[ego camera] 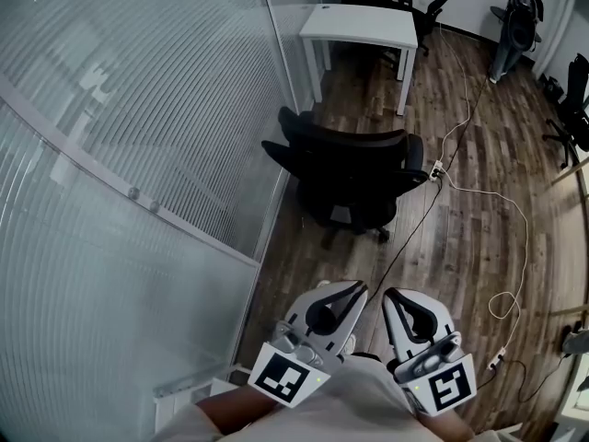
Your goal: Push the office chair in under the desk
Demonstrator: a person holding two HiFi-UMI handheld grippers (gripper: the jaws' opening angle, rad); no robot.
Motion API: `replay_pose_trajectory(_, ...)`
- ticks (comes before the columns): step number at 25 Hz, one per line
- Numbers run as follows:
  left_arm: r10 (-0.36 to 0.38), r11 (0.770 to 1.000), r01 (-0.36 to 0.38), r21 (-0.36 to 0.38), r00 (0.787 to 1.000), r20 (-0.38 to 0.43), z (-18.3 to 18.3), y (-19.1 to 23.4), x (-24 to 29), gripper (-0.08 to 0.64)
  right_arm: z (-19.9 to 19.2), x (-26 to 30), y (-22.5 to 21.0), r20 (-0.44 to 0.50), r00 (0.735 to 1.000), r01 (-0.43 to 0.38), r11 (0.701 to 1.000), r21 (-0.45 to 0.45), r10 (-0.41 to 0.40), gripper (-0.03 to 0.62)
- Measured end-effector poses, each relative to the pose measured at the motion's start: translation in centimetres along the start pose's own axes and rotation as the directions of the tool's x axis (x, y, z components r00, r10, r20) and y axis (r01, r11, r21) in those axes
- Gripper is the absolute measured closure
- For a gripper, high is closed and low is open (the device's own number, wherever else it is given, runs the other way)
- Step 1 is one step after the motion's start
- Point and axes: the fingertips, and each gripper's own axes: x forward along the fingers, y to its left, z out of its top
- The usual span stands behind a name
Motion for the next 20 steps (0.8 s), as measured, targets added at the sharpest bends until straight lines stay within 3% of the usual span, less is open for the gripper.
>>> replay_pose_trajectory(11,-0.034,0.999,0.035,0.034,0.998,-0.045,-0.7,6.7,3.0,0.517,-0.6,6.8,-3.0,-0.003,1.000,0.028,1.000,0.000,-0.028,0.561)
replay_pose_trajectory(15,-0.084,0.987,0.102,0.124,0.986,-0.143,-2.2,8.7,3.9,0.517,-1.3,8.9,-4.4,-0.025,0.999,0.049,0.999,0.010,-0.048,0.560)
replay_pose_trajectory(20,-0.092,0.977,0.122,0.175,0.981,-0.171,-2.6,12.3,5.0,0.517,-2.2,11.4,-5.9,-0.052,0.997,0.062,0.998,-0.006,-0.062,0.560)
